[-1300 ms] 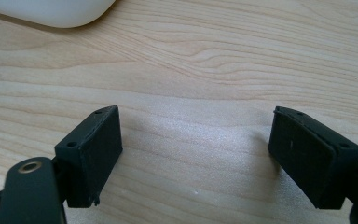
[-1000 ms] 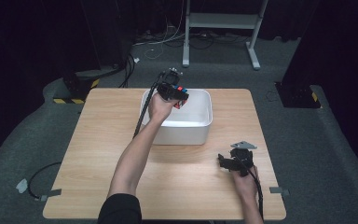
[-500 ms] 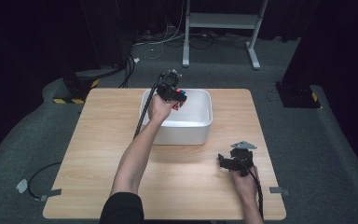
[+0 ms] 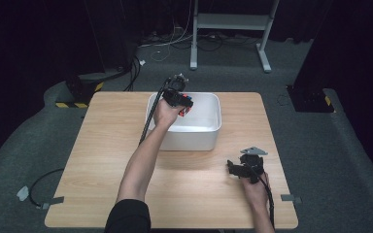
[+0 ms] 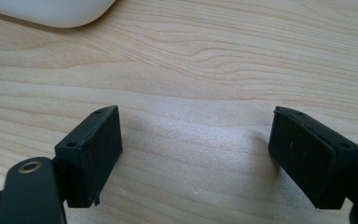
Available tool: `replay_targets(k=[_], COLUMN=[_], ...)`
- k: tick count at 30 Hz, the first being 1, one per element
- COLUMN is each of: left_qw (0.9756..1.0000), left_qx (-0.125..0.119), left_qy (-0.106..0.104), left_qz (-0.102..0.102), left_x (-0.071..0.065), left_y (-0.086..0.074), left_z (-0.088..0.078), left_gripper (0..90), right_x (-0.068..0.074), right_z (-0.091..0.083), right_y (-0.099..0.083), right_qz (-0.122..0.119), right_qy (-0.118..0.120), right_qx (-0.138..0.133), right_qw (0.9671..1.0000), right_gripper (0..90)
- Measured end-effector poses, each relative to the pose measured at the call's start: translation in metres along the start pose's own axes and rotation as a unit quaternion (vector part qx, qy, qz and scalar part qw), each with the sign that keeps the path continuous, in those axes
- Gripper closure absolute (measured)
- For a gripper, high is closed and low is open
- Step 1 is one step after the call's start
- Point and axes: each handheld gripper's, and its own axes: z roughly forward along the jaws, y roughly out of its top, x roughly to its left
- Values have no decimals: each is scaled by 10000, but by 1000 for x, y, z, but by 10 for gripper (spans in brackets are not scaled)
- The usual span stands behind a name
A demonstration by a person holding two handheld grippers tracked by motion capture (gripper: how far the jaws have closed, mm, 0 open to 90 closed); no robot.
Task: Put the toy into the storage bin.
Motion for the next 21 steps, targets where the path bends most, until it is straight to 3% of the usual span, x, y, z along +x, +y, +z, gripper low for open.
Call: replay_targets(k=[8, 21], left_qw=[10000, 9997], left_qx=[5, 93], left_qy=[-29, -72], left_qz=[6, 225], left_x=[0, -8], left_y=[-3, -8], left_z=[-1, -11], left_gripper=[337, 337], right_x=[0, 0], right_z=[0, 0], right_y=[0, 0], right_qz=[7, 4], right_qy=[-6, 1], right_qx=[4, 7], right_qw=[10000, 10000], right_gripper=[173, 174])
